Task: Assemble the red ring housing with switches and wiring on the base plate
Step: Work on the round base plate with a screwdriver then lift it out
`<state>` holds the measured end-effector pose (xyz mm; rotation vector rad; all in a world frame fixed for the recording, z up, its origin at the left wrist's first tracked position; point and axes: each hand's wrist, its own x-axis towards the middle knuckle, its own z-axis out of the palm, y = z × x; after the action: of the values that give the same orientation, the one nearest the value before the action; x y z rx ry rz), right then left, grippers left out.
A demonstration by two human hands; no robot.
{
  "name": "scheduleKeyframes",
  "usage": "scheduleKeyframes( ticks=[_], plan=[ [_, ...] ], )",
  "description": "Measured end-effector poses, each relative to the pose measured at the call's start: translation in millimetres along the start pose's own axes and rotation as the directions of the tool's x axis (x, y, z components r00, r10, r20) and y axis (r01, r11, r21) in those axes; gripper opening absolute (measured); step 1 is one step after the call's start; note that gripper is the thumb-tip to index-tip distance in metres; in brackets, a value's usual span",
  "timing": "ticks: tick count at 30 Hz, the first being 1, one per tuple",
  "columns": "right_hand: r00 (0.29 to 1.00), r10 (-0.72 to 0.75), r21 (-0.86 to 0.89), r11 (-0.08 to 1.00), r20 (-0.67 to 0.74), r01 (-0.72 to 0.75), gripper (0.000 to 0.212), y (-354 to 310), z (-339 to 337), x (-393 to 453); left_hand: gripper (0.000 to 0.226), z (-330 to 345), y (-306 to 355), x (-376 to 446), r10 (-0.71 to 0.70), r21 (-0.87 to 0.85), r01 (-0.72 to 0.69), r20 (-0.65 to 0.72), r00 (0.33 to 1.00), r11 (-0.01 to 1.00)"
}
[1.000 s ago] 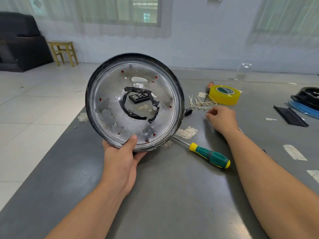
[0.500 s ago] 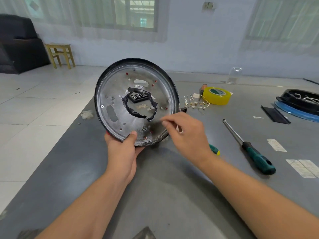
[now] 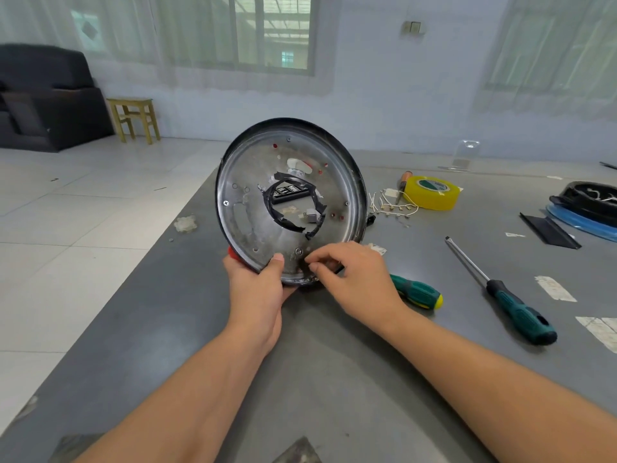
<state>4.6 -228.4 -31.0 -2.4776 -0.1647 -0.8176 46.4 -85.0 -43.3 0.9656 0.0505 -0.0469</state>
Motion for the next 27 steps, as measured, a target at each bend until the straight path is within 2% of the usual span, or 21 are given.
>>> scheduleKeyframes(
  ticks=[4,8,17,27],
  plan=[
    [0.998,0.061,-0.032,0.998,0.029,-0.060,0.010,0.7,2.9,-0.5,0.045,-0.7,-1.7,1.7,0.004,-0.006,-0.004,0.002,1.000,1.000],
    [0.990,0.127,0.061,0.990,0.056,-0.131,0.006,0.8,3.4,0.6,0.045,-0.6,-3.5,3.7,0.005,0.022,-0.005,0.003,1.000,1.000],
    [0.967,0.230,0.127,0.962,0.109,-0.243,0.011,-1.8,1.2,5.1,0.043,1.7,-1.2,1.0,0.007,0.034,-0.007,0.015,1.000,0.999],
    [0.964,0.233,0.150,0.957,0.125,-0.250,0.020,-6.7,1.3,4.9,0.041,1.1,-2.7,1.3,0.031,0.056,-0.033,0.026,0.999,0.998]
  ],
)
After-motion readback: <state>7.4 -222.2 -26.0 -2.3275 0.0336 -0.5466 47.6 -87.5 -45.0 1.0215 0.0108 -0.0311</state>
